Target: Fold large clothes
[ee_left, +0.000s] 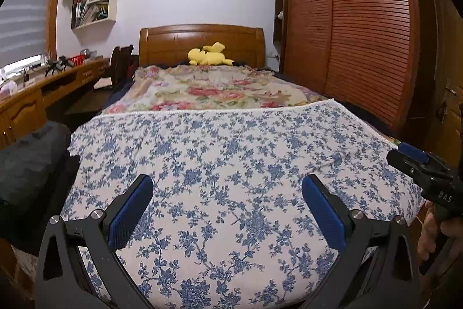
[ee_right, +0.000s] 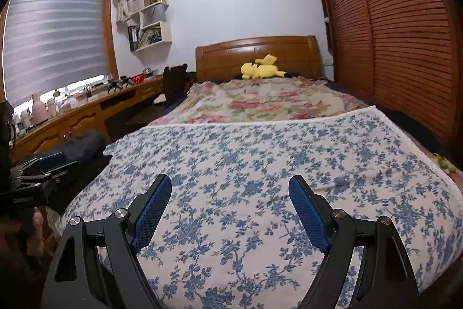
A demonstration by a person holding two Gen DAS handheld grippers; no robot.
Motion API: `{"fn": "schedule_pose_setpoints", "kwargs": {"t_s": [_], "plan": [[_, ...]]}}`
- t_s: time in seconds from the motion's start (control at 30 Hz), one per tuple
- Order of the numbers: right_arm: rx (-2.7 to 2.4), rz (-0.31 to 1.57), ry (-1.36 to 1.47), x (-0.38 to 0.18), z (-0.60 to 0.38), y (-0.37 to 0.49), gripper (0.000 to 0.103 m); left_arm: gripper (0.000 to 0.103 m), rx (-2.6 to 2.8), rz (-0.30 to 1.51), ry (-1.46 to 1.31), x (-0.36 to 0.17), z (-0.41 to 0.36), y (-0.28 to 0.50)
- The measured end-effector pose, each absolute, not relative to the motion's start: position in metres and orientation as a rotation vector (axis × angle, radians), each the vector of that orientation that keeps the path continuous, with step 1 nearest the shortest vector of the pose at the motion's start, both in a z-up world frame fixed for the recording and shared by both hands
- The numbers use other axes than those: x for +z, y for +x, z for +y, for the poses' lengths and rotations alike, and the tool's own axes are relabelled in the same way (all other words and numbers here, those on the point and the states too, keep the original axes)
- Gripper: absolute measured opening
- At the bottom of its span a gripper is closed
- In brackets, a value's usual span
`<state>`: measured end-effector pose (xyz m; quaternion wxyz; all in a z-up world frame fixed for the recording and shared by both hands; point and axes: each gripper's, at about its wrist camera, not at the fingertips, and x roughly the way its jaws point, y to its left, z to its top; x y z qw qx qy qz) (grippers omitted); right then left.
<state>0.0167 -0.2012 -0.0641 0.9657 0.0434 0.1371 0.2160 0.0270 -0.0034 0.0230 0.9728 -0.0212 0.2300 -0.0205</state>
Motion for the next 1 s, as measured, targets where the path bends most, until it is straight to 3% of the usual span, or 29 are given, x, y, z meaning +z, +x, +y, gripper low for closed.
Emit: {"fn": "schedule_pose_setpoints", "kwargs": {"t_s": [1.0], "plan": [[0.445,0.251,0.07,-0.086,-0.205,0.035,0.084,0.103,-0.049,0.436,-0.065,0.031,-0.011,0.016]]}}
